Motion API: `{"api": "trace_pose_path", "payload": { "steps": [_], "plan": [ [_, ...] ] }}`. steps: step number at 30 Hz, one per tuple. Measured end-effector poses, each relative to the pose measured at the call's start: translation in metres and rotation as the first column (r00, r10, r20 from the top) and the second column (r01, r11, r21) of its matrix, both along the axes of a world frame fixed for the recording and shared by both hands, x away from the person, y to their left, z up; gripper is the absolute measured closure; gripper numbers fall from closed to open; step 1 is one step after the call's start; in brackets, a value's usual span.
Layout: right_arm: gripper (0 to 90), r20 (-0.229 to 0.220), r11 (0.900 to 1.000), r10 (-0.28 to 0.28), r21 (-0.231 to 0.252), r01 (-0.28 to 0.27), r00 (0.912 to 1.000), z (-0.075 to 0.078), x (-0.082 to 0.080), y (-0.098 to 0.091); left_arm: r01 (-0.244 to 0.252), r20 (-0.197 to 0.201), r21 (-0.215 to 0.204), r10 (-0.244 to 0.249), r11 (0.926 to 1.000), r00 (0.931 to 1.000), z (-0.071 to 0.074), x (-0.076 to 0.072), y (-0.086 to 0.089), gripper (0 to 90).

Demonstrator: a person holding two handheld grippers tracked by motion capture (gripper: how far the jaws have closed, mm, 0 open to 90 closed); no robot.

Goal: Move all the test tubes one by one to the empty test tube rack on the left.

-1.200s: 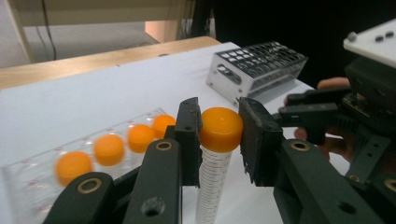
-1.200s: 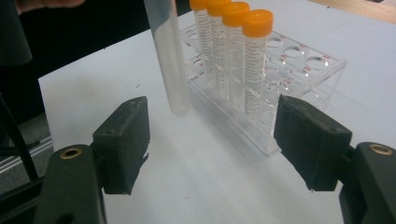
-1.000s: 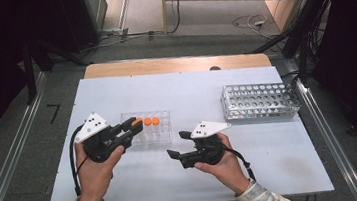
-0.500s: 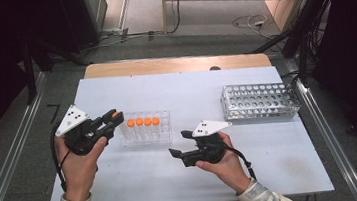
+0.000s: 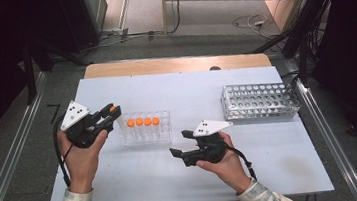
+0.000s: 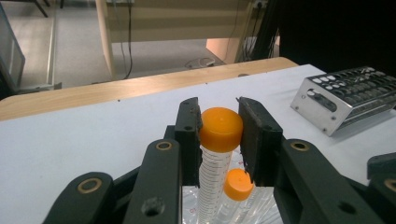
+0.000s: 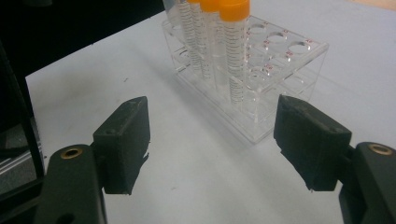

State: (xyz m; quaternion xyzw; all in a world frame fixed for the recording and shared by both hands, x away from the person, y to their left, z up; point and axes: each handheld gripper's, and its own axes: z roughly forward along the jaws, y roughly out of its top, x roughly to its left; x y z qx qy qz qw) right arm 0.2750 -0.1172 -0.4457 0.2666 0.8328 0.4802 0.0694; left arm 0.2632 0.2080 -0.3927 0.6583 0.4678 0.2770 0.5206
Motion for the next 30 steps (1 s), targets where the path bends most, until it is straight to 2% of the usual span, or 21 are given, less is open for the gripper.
{"api": "trace_pose_path", "payload": {
  "steps": [16, 22, 30],
  "plan": [
    [26.1, 0.0, 1.0, 0.0, 0.0, 0.0, 1.0, 0.0, 0.0, -0.001, -0.015, 0.002, 0.06, 0.015, 0.9981, 0.9999, -0.017, 0.001, -0.011, 70.2],
    [26.1, 0.0, 1.0, 0.003, -0.002, -0.003, 1.0, 0.0, -0.002, -0.001, -0.036, -0.005, 0.06, 0.037, 0.9975, 0.9993, -0.025, -0.001, -0.013, 70.2],
    [26.1, 0.0, 1.0, 0.004, -0.005, -0.004, 1.0, 0.0, -0.002, -0.001, -0.033, -0.022, 0.06, 0.034, 0.9977, 0.9992, -0.029, -0.001, -0.014, 69.9]
  ]
}}
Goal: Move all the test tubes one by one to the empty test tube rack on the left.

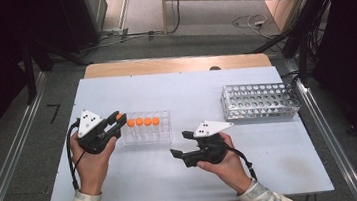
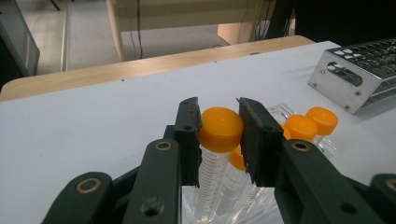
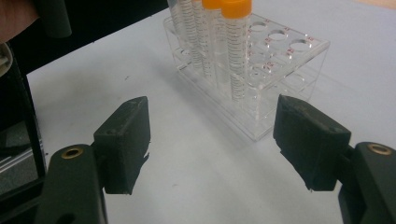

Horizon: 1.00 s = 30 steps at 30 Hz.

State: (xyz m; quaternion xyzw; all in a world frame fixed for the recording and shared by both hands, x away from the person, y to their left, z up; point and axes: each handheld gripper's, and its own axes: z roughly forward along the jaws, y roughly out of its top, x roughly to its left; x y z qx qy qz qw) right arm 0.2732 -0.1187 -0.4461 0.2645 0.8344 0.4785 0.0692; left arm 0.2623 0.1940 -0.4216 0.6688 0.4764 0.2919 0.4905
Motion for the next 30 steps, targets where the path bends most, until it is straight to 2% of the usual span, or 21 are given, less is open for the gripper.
{"api": "trace_pose_path", "payload": {
  "steps": [10, 25, 30],
  "plan": [
    [26.1, 0.0, 1.0, -0.001, 0.001, 0.001, 1.0, -0.0006, 0.0002, -0.0001, -0.002, -0.007, -0.015, 0.002, 0.9999, 1.0, -0.0011, 0.0006, 0.0007, 69.5],
    [26.1, 0.0, 1.0, 0.001, 0.003, -0.001, 1.0, -0.0005, -0.0002, -0.0002, 0.004, -0.018, -0.015, -0.004, 0.9999, 0.9998, -0.0015, 0.0009, 0.0008, 68.9],
    [26.1, -0.001, 1.0, 0.001, 0.002, -0.001, 1.0, -0.0006, 0.0, -0.0004, 0.003, -0.018, -0.03, -0.003, 0.9995, 0.9998, -0.0014, 0.0009, 0.0009, 61.1]
  ]
}}
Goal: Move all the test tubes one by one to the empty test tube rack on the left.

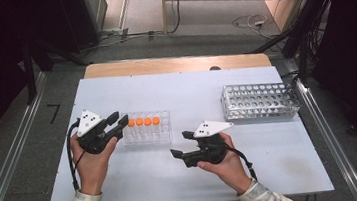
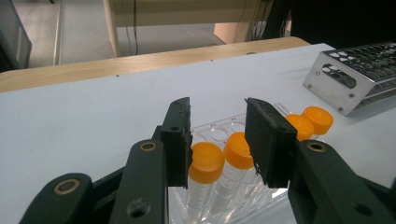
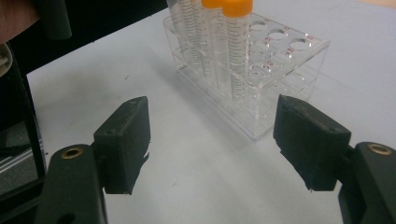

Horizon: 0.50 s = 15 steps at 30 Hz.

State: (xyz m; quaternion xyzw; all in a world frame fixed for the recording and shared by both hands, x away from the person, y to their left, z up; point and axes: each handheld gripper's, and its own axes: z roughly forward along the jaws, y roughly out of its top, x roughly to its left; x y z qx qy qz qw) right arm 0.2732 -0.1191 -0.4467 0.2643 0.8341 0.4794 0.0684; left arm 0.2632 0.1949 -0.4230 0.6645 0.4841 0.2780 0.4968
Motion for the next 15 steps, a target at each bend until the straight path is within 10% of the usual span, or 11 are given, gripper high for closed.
{"api": "trace_pose_path", "payload": {
  "steps": [15],
  "plan": [
    [26.1, -0.002, 0.9999, -0.01, -0.003, 0.01, 1.0, -0.0007, 0.001, -0.0012, 0.004, -0.005, -0.036, -0.005, 0.9994, 1.0, 0.002, -0.0019, 0.0039, 57.5]
  ]
}}
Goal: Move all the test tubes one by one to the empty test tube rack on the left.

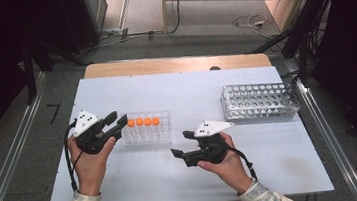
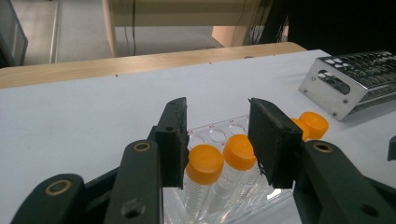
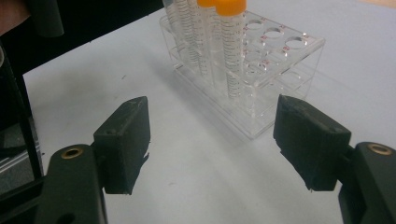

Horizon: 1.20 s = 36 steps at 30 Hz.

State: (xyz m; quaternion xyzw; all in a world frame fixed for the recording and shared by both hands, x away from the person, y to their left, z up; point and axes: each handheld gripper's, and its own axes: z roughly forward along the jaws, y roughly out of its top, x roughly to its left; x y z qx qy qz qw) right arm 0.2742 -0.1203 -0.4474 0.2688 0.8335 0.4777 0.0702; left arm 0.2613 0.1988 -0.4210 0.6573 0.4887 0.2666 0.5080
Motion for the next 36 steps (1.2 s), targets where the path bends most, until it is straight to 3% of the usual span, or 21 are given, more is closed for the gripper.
{"api": "trace_pose_path", "payload": {
  "steps": [15, 24, 36],
  "plan": [
    [26.1, 0.0, 0.9998, -0.021, 0.002, 0.021, 0.9998, -0.001, 0.003, -0.004, 0.012, -0.004, -0.057, -0.012, 0.9983, 0.9999, 0.002, -0.002, 0.003, 38.4],
    [26.0, 0.002, 0.9997, -0.026, 0.001, 0.026, 0.9997, 0.0, 0.004, -0.006, 0.019, -0.035, -0.058, -0.021, 0.9982, 0.9992, 0.0, -0.002, 0.001, 26.8],
    [25.3, 0.007, 0.9983, -0.058, -0.004, 0.058, 0.9983, 0.0, 0.008, -0.014, 0.021, -0.047, -0.057, -0.024, 0.9981, 0.9986, -0.002, -0.006, 0.0, 23.0]
  ]
}}
